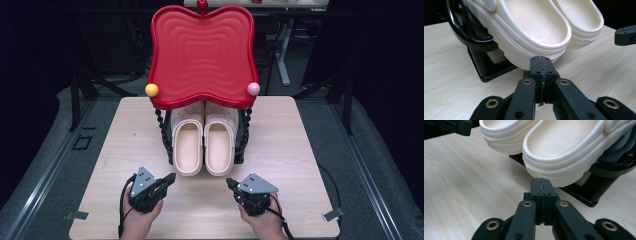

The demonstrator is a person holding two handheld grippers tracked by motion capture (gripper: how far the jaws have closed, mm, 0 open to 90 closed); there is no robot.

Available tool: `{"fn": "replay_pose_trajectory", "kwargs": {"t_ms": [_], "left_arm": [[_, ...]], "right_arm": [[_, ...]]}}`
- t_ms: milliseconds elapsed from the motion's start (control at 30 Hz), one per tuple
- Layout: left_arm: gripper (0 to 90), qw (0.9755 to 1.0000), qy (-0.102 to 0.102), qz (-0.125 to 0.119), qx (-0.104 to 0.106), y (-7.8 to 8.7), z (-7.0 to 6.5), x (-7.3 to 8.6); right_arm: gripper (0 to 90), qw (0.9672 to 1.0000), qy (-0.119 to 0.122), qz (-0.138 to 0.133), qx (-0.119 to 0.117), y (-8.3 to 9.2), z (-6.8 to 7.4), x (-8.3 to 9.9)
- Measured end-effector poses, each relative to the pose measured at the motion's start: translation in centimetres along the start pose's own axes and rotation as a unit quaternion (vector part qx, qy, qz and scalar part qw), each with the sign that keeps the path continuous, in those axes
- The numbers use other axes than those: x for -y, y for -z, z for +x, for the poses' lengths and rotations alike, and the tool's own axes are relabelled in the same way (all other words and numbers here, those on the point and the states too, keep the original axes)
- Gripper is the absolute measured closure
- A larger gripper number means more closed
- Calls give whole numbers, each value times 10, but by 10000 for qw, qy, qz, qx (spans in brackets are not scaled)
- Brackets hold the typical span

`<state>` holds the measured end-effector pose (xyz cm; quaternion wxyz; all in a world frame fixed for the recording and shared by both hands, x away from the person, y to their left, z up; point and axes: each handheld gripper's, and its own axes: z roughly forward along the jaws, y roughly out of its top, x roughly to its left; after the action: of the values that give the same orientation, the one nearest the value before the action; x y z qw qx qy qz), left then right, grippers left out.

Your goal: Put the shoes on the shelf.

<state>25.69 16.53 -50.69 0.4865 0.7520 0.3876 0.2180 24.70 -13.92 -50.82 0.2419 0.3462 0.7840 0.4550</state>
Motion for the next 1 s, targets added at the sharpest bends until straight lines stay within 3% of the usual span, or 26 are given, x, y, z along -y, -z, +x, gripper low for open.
{"fn": "replay_pose_trajectory", "kwargs": {"t_ms": [267,467,1000], "left_arm": [[900,9998,-56,162,45,-13,-5,5],[900,9996,-102,241,102,-18,-8,8],[900,9995,-36,265,146,-23,-8,5]], "right_arm": [[900,9999,31,130,-88,-15,3,1],[900,9998,-110,138,-137,-24,4,2],[900,9995,-246,111,-177,-29,3,0]]}}
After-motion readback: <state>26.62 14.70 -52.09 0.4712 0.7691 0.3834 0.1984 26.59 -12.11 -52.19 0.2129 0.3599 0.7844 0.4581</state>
